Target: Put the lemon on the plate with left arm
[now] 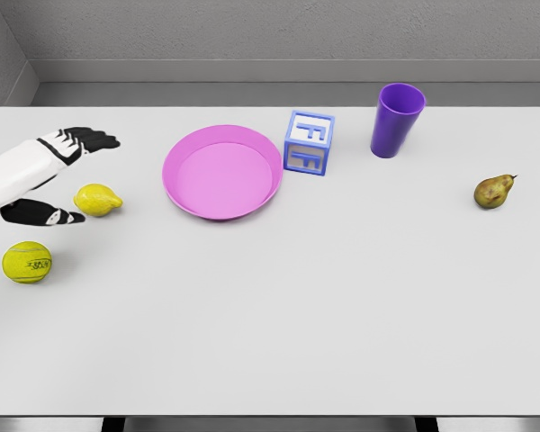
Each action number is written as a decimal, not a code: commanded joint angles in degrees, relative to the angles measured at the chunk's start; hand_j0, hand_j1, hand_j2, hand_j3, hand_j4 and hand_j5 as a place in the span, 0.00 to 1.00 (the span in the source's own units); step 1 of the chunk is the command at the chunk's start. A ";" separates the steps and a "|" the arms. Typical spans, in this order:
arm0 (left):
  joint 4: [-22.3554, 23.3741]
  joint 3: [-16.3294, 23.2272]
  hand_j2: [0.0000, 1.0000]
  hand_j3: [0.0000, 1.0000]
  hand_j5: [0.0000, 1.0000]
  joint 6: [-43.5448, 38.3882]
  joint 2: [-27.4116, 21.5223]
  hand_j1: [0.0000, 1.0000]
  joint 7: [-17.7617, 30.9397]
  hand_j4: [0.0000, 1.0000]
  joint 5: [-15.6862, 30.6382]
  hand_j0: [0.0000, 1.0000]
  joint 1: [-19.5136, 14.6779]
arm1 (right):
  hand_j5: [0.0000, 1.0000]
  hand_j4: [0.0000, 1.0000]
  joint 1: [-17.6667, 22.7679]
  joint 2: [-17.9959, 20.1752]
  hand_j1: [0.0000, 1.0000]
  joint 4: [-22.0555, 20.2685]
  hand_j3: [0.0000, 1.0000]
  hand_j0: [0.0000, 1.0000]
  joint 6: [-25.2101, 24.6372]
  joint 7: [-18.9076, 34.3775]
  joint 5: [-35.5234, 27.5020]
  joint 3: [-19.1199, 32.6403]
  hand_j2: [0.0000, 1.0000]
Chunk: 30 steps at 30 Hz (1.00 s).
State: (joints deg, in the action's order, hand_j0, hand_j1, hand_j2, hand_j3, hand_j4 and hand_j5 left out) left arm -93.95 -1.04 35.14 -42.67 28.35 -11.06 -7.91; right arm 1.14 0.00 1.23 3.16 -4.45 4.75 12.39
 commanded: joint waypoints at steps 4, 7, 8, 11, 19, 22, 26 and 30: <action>0.08 -0.19 1.00 1.00 1.00 -0.14 -0.13 1.00 0.04 1.00 0.25 1.00 0.00 | 1.00 1.00 0.00 0.00 1.00 0.09 1.00 1.00 0.00 0.05 -0.01 0.00 1.00; -0.01 -0.19 1.00 1.00 1.00 -0.14 -0.13 1.00 0.04 1.00 -0.98 1.00 0.35 | 1.00 1.00 0.00 0.00 1.00 0.00 1.00 1.00 0.00 0.05 -0.01 0.00 1.00; 0.08 -0.28 1.00 1.00 1.00 -0.14 -0.04 1.00 0.30 1.00 -2.03 1.00 0.35 | 1.00 1.00 0.00 0.00 1.00 0.00 1.00 1.00 0.00 0.05 -0.01 0.00 1.00; 1.22 0.07 1.00 1.00 1.00 -0.14 0.48 1.00 2.94 1.00 -4.41 1.00 -0.09 | 1.00 1.00 0.00 0.00 1.00 0.00 1.00 1.00 0.00 0.05 -0.01 -0.08 1.00; 3.95 12.02 1.00 1.00 1.00 -0.14 0.13 1.00 2.85 1.00 -8.63 1.00 -7.03 | 1.00 1.00 0.00 0.00 1.00 0.00 1.00 1.00 0.00 0.05 -0.01 0.00 1.00; 7.11 13.34 1.00 1.00 1.00 -0.14 -0.04 1.00 2.85 1.00 -8.71 1.00 -7.73 | 1.00 1.00 0.00 0.00 1.00 0.00 1.00 1.00 0.00 0.05 -0.01 0.00 1.00; 7.38 13.43 1.00 1.00 1.00 -0.14 -1.10 1.00 2.85 1.00 -10.12 1.00 -7.82 | 1.00 1.00 0.00 0.00 1.00 0.00 1.00 1.00 0.00 0.05 -0.01 0.00 1.00; 10.36 13.43 1.00 1.00 1.00 -0.14 -1.89 1.00 2.85 1.00 -10.91 1.00 -8.88 | 1.00 1.00 0.00 0.00 1.00 0.00 1.00 1.00 0.00 0.05 -0.01 -0.08 1.00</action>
State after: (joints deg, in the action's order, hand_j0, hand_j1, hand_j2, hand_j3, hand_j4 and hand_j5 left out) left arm -85.04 12.25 35.13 -44.09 31.23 -21.92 -16.87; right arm 1.14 0.00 1.25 3.16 -4.40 4.75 12.36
